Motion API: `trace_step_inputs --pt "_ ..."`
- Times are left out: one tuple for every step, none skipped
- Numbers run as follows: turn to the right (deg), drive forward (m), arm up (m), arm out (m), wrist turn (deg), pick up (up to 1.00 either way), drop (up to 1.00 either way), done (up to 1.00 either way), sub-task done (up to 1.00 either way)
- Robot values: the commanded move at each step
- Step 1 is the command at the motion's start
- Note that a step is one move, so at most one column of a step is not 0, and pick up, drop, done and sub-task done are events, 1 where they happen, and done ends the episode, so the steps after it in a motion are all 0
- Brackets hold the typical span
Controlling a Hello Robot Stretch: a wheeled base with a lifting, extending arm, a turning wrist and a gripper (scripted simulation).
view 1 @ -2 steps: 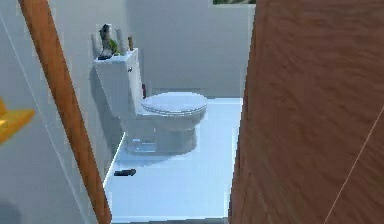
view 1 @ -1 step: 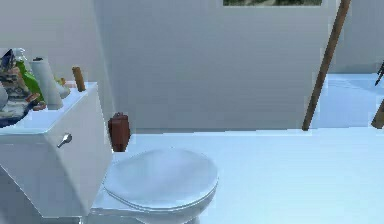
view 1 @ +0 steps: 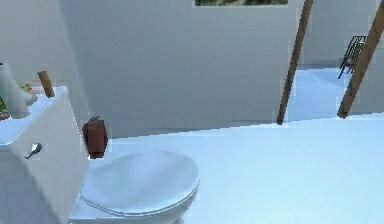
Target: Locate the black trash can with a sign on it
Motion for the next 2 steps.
trace_step_inputs --pt "0.0 0.05 0.00 0.00 0.0 0.00 0.00 0.00 0.00" --pt "30.0 0.00 0.00 0.00 0.0 0.00 0.00 0.00 0.00"
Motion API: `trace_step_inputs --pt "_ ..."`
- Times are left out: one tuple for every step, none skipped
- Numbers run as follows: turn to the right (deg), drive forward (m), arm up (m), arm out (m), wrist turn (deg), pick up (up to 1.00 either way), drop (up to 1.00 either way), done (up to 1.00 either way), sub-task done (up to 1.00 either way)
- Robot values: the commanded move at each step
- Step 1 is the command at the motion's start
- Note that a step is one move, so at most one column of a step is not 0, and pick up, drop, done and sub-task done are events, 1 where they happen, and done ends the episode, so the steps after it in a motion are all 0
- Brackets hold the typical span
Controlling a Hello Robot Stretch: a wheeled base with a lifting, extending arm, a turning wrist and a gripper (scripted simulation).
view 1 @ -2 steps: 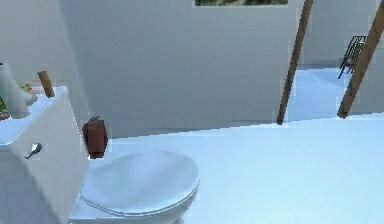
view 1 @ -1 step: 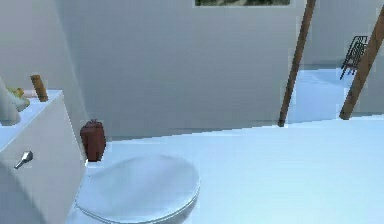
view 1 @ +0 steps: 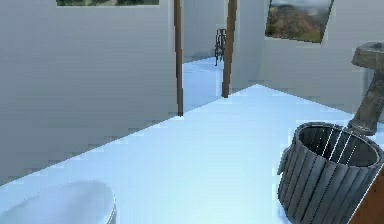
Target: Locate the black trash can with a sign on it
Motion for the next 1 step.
trace_step_inputs --pt "0.0 0.60 0.00 0.00 0.0 0.00 0.00 0.00 0.00"
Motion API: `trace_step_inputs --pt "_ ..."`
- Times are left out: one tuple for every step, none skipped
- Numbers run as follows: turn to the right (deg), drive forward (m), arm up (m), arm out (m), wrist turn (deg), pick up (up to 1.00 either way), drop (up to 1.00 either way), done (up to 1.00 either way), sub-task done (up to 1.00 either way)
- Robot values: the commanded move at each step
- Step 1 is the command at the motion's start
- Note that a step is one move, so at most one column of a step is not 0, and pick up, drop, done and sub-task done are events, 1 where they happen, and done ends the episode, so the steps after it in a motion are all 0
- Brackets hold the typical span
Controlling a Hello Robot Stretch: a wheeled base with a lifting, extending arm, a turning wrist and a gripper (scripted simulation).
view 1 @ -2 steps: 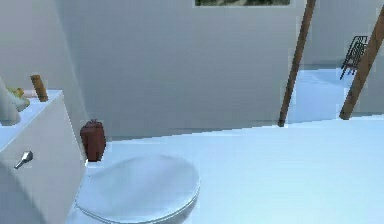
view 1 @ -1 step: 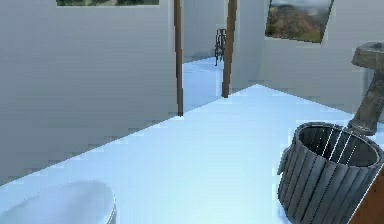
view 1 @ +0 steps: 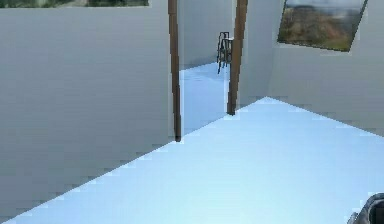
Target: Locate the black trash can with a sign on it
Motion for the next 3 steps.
trace_step_inputs --pt "45.0 0.00 0.00 0.00 0.0 0.00 0.00 0.00 0.00" --pt "15.0 0.00 0.00 0.00 0.0 0.00 0.00 0.00 0.00" --pt "0.0 0.00 0.00 0.00 0.0 0.00 0.00 1.00 0.00"
